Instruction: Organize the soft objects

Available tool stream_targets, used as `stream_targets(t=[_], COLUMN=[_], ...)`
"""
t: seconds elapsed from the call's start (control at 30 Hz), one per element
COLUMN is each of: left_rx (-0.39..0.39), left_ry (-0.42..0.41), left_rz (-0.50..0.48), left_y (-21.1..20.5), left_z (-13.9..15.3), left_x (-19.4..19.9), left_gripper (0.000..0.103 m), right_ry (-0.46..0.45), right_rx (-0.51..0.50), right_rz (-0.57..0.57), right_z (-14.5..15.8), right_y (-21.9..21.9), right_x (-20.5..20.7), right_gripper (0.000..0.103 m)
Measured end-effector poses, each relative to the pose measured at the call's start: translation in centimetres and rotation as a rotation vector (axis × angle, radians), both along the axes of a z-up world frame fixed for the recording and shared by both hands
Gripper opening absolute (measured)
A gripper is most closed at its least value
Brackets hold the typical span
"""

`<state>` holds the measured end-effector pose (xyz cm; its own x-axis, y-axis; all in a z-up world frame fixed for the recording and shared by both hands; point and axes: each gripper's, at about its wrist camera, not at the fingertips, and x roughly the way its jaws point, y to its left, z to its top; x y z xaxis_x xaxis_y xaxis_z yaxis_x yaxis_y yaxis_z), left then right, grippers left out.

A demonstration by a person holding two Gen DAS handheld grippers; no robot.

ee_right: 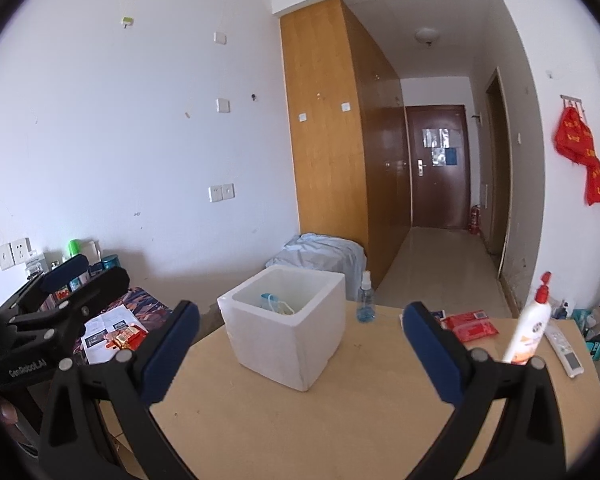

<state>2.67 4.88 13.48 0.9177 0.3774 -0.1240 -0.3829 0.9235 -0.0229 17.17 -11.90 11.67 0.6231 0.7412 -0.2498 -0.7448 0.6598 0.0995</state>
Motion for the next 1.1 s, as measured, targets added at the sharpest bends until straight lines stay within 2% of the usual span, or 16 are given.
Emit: stream_targets(t=[0.5, 0.73, 1.1], left_rx=[0.026, 0.008, -0.008], left_ry=[-0.037, -0.017, 0.011], left_rz=[-0.088, -0.116, -0.080], left_y=[-3.9, -4.5, -4.8], left_z=[-1.5, -3.6, -7.7], left_x=[-2.7, -2.8, -3.5], left_gripper=[0.103, 0.103, 0.103], right_ry=[-0.033, -0.027, -0.011], right_rx=[0.035, 0.033, 0.047], right_rz=[-0.072, -0.094, -0.108], right_z=[-1.5, -3.5, -6.3], right_y=[-4.8, -6.2, -7.7], right_x=[-3.8, -4.8, -5.9], right_gripper=[0.103, 0.103, 0.103])
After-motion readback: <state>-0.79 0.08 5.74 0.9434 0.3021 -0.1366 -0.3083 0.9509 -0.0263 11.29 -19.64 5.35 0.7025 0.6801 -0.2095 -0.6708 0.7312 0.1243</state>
